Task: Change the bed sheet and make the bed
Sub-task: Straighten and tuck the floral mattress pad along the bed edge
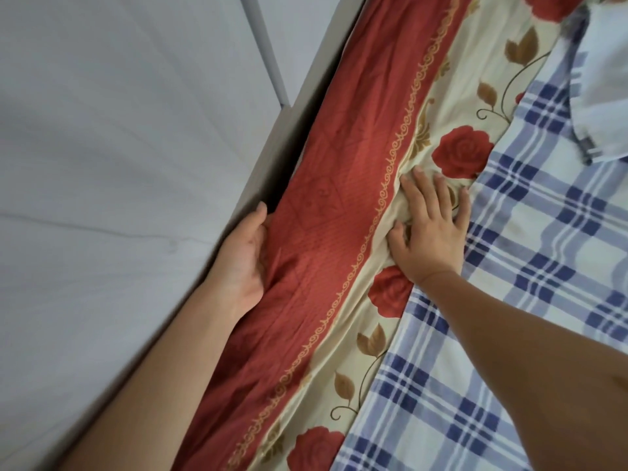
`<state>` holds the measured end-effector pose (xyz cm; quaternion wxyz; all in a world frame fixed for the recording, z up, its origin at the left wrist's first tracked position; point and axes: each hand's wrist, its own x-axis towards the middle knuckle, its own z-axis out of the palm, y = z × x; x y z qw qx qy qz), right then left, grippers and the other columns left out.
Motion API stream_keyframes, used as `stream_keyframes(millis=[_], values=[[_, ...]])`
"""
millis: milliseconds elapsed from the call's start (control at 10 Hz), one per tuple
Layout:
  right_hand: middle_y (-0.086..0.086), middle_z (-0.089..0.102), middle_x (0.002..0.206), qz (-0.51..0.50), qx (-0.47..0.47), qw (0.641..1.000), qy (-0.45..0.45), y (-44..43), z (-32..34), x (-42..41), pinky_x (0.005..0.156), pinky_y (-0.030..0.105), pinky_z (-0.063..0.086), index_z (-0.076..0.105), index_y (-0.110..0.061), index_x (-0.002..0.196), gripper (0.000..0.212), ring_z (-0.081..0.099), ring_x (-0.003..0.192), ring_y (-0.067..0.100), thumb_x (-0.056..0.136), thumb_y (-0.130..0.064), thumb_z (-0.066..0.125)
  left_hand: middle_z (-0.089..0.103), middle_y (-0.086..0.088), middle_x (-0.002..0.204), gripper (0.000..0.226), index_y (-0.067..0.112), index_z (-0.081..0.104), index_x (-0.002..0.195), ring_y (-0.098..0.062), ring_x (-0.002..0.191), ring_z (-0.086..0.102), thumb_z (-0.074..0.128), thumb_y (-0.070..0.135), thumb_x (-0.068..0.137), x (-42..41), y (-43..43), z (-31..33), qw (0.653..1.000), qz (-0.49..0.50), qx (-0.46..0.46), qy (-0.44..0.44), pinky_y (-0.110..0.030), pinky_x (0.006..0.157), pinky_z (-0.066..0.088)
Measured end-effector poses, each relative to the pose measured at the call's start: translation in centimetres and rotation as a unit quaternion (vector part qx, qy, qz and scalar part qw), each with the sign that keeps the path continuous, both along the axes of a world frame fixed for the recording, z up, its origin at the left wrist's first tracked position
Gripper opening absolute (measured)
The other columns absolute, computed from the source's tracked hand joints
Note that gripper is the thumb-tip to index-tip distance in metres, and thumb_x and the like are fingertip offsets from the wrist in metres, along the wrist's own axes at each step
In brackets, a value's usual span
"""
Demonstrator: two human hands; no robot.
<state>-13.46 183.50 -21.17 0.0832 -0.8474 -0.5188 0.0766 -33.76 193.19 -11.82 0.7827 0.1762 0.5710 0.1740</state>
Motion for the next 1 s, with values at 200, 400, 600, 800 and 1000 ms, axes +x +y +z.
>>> stream_keyframes(millis=[200, 400, 600, 800, 1000], values=[[-0.003, 0.024, 0.157, 0.002, -0.006, 1.000, 0.000, -0.1, 0.0, 0.0, 0.118, 0.052, 0.001, 0.028, -0.022, 0.148, 0.069, 0.015, 0.146, 0.021, 0.082, -0.039, 0.035, 0.071, -0.007, 0.094, 0.031, 0.009, 0.069, 0.100, -0.020, 0.088, 0.067, 0.044, 0.028, 0.095, -0.1, -0.1, 0.0, 1.000, 0.020, -0.020, 0.007, -0.031, 0.092, 0.049], [-0.003, 0.024, 0.157, -0.001, -0.009, 1.000, 0.002, 0.0, 0.1, 0.0, 0.118, 0.053, 0.002, 0.028, -0.022, 0.149, 0.068, 0.015, 0.146, 0.021, 0.083, -0.040, 0.032, 0.070, -0.007, 0.073, 0.029, 0.009, 0.069, 0.079, -0.018, 0.064, 0.067, 0.047, 0.019, 0.096, 2.5, 1.6, -1.6, 0.982, -0.157, -0.046, 0.098, -0.022, 0.064, 0.053], [-0.004, 0.023, 0.157, 0.000, -0.016, 1.000, 0.003, 0.0, 0.0, -0.1, 0.118, 0.053, 0.002, 0.029, -0.023, 0.148, 0.068, 0.015, 0.146, 0.021, 0.082, -0.040, 0.033, 0.061, -0.012, 0.082, 0.023, 0.006, 0.062, 0.083, -0.023, 0.068, 0.055, 0.044, 0.012, 0.097, 4.8, 2.9, -2.1, 0.868, -0.426, 0.078, 0.244, -0.025, 0.064, 0.043], [-0.004, 0.023, 0.157, -0.001, -0.016, 1.000, 0.005, 0.1, 0.1, 0.0, 0.117, 0.053, 0.002, 0.029, -0.023, 0.148, 0.068, 0.014, 0.146, 0.021, 0.082, -0.040, 0.033, 0.056, 0.006, 0.067, 0.020, 0.022, 0.053, 0.073, -0.014, 0.065, 0.052, 0.061, 0.010, 0.086, 4.3, 1.7, -3.8, 0.845, -0.256, 0.335, 0.328, -0.024, 0.060, 0.038], [-0.004, 0.024, 0.157, 0.000, -0.011, 1.000, 0.010, 0.0, 0.0, 0.1, 0.117, 0.053, 0.002, 0.030, -0.023, 0.148, 0.068, 0.016, 0.146, 0.021, 0.082, -0.041, 0.034, 0.057, -0.002, 0.070, 0.043, 0.013, 0.059, 0.097, -0.007, 0.066, 0.056, 0.038, 0.051, 0.096, 3.2, -0.5, -1.7, 0.831, -0.234, 0.391, 0.320, -0.032, 0.065, 0.046]])
